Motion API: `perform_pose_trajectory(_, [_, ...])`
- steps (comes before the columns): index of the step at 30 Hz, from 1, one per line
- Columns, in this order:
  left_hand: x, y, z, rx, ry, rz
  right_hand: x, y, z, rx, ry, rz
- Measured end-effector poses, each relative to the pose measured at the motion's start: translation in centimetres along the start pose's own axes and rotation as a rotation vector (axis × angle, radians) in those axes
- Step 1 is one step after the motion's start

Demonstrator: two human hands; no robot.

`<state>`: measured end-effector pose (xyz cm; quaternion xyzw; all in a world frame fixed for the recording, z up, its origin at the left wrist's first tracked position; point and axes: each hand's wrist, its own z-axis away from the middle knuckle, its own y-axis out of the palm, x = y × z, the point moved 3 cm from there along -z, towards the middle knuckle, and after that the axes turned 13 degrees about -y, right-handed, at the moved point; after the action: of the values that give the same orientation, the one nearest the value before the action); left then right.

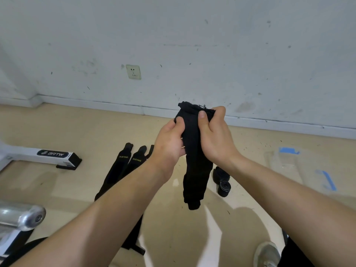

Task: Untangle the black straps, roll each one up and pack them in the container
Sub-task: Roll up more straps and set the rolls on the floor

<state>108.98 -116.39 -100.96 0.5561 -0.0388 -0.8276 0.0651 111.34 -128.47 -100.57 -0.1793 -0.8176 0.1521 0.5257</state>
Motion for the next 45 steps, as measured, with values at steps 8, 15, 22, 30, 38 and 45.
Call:
perform_pose_trajectory(8, [-0.1,-0.3,0.4,-0.073,0.176,-0.144,0.5,0.5,0.2,0.067,0.005,0.026])
perform_pose_trajectory(15, [-0.6,-1.9,0.6,-0.064,0.171,-0.095,-0.2,-0.6,-0.3,0.096,-0.005,-0.346])
perform_pose_trajectory(22, [-1.2,-2.3,0.4,-0.073,0.147,0.033,0.3,-0.9,-0.3,0.104,0.095,-0.632])
perform_pose_trajectory(30, [-1.7,-2.1,0.8,0.328,-0.032,0.296,0.7,-1.6,-0.4,0.265,0.288,-1.06])
perform_pose_trajectory(38, [-2.3,-3.3,0.6,0.494,-0.101,0.257,0.5,-2.3,-0.5,0.494,0.282,-1.101])
perform_pose_trajectory(45, [-2.1,-3.9,-0.1,0.351,-0.032,-0.013,0.3,-2.5,-0.2,0.499,0.207,-0.804])
